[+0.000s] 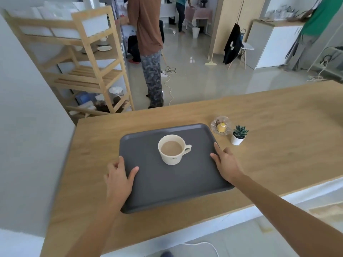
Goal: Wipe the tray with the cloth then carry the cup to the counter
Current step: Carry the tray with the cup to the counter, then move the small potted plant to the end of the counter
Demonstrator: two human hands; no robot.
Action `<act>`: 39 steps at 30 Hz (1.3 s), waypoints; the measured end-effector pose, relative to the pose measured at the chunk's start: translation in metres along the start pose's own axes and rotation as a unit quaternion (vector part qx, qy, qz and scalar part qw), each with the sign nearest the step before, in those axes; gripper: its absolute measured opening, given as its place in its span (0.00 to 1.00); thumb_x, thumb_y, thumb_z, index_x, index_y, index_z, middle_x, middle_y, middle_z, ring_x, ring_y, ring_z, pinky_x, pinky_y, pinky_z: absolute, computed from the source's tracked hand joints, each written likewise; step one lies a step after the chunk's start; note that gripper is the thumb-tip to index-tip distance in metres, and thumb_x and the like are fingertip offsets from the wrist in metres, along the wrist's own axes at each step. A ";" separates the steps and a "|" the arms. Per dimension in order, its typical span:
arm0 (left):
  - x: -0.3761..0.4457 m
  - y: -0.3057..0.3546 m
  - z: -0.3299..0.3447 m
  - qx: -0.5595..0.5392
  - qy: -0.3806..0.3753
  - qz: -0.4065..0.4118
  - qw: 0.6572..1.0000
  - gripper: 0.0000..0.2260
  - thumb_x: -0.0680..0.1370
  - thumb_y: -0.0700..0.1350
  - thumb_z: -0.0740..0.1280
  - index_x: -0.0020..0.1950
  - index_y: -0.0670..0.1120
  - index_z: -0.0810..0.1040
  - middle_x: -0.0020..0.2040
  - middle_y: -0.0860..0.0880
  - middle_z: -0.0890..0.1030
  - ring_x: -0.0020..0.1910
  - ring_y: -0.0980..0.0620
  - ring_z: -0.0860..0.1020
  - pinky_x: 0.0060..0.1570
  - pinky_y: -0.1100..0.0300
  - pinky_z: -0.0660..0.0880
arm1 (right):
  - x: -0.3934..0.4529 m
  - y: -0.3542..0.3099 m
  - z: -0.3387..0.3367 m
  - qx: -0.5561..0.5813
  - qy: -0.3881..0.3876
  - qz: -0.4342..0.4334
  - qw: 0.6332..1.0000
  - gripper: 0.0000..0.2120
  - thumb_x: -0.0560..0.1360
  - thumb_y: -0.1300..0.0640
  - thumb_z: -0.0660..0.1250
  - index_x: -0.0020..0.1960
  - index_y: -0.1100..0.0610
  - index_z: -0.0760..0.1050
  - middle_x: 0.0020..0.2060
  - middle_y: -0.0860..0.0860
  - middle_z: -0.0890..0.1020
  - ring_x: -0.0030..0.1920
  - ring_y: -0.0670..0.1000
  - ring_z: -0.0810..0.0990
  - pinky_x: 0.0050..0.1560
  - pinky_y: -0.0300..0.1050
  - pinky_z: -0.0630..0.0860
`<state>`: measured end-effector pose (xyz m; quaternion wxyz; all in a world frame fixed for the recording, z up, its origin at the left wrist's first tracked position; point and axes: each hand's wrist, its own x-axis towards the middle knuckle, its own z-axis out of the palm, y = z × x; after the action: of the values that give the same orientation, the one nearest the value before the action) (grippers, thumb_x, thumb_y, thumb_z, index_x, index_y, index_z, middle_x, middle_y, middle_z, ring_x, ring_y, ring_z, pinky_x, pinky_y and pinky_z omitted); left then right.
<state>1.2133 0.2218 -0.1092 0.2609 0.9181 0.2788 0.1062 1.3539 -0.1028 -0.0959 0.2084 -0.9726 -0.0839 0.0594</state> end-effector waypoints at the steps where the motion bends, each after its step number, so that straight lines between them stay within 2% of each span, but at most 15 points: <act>1: 0.011 0.000 0.006 0.000 -0.003 0.002 1.000 0.31 0.77 0.58 0.62 0.75 0.44 0.61 0.56 0.39 0.71 0.56 0.40 0.70 0.60 0.45 0.65 | 0.010 -0.001 0.003 -0.003 0.000 0.003 1.000 0.26 0.81 0.44 0.51 0.77 0.49 0.55 0.54 0.58 0.71 0.50 0.64 0.77 0.51 0.55 0.76; 12: 0.077 -0.008 0.061 0.016 -0.025 -0.038 0.999 0.33 0.77 0.60 0.61 0.77 0.45 0.58 0.61 0.39 0.70 0.61 0.41 0.69 0.64 0.48 0.60 | 0.090 0.008 0.044 -0.071 -0.010 0.000 0.997 0.26 0.81 0.44 0.50 0.77 0.49 0.56 0.55 0.58 0.72 0.43 0.62 0.78 0.41 0.52 0.76; 18: 0.093 -0.010 0.071 0.039 -0.026 -0.043 0.998 0.32 0.78 0.59 0.61 0.77 0.44 0.58 0.61 0.38 0.70 0.62 0.42 0.69 0.65 0.47 0.60 | 0.112 0.009 0.058 -0.062 -0.024 -0.013 0.998 0.26 0.81 0.45 0.50 0.77 0.51 0.55 0.56 0.59 0.72 0.44 0.63 0.78 0.43 0.54 0.77; 23: 0.101 -0.009 0.079 0.065 -0.034 -0.048 0.996 0.33 0.78 0.60 0.59 0.77 0.44 0.57 0.62 0.38 0.70 0.62 0.42 0.68 0.64 0.46 0.60 | 0.124 0.018 0.069 -0.096 0.017 -0.040 0.994 0.25 0.81 0.47 0.52 0.76 0.54 0.59 0.50 0.61 0.75 0.45 0.62 0.76 0.49 0.54 0.74; 27: 0.102 -0.005 0.084 0.080 -0.027 -0.047 0.995 0.32 0.78 0.60 0.59 0.76 0.44 0.58 0.62 0.38 0.69 0.62 0.42 0.68 0.64 0.44 0.60 | 0.132 0.023 0.073 -0.106 0.034 -0.061 0.992 0.25 0.81 0.48 0.53 0.76 0.56 0.60 0.48 0.62 0.76 0.45 0.61 0.74 0.50 0.55 0.72; 34: 0.105 -0.007 0.087 0.133 -0.033 -0.064 0.988 0.32 0.78 0.61 0.57 0.77 0.47 0.57 0.65 0.38 0.68 0.63 0.41 0.68 0.63 0.40 0.62 | 0.134 0.026 0.068 -0.130 -0.004 -0.071 0.989 0.27 0.82 0.45 0.49 0.77 0.55 0.53 0.53 0.61 0.74 0.51 0.59 0.73 0.54 0.53 0.70; 37: 0.097 0.016 0.084 0.089 0.045 -0.107 0.989 0.31 0.78 0.57 0.60 0.77 0.48 0.53 0.70 0.34 0.61 0.64 0.33 0.65 0.63 0.36 0.60 | 0.125 0.033 0.061 -0.094 0.022 -0.064 0.993 0.27 0.81 0.44 0.52 0.76 0.56 0.57 0.53 0.61 0.73 0.50 0.61 0.74 0.53 0.54 0.72; 39: 0.083 0.045 0.081 0.023 0.122 -0.067 0.990 0.30 0.79 0.52 0.61 0.77 0.47 0.53 0.70 0.33 0.60 0.64 0.33 0.64 0.63 0.36 0.60 | 0.114 0.045 0.052 -0.057 0.047 -0.053 0.996 0.26 0.80 0.43 0.51 0.70 0.57 0.66 0.51 0.61 0.73 0.48 0.61 0.73 0.50 0.56 0.75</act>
<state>1.3297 0.2030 -0.1495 0.2101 0.8834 0.3715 0.1936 1.4639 -0.1009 -0.1713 0.1588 -0.9789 -0.1288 -0.0029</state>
